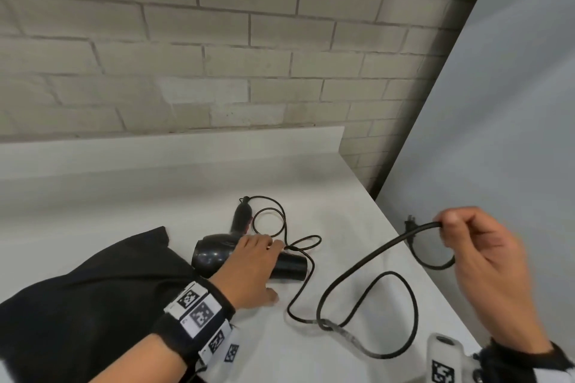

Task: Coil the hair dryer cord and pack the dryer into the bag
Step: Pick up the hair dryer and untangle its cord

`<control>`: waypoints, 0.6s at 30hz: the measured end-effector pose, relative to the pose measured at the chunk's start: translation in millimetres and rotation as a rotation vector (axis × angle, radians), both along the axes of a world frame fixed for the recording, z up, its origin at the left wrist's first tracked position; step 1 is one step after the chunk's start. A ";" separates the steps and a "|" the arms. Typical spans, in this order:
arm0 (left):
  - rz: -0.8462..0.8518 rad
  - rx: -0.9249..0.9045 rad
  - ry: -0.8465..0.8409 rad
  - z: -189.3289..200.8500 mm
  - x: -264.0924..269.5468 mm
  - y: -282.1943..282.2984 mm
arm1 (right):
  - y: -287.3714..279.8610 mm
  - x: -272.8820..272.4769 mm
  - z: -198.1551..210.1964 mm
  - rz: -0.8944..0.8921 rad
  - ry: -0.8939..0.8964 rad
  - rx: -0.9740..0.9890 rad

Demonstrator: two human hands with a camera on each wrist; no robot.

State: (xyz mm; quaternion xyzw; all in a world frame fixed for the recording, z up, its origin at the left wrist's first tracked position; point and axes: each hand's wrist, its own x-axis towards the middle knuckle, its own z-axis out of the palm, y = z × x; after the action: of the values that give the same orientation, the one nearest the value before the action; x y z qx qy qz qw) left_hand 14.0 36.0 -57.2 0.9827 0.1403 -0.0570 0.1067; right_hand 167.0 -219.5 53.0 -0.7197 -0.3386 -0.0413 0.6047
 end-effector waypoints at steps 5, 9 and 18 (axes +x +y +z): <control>0.023 0.164 0.002 -4.8 7.7 14.2 | 10.7 0.8 -33.8 0.051 0.055 -0.022; 0.075 -0.086 -0.186 8.7 -2.7 25.2 | 14.9 -1.1 -72.4 0.100 0.063 -0.137; 0.335 -0.941 -0.684 44.7 -58.5 43.0 | 39.1 -5.8 -110.2 0.250 0.050 -0.537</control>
State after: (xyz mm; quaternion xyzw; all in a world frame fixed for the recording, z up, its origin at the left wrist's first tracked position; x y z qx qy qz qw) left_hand -44.5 79.1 -12.5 0.7572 0.2105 0.2240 0.5764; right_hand 161.2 -180.4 -57.2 -0.8076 -0.4083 0.1423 0.4011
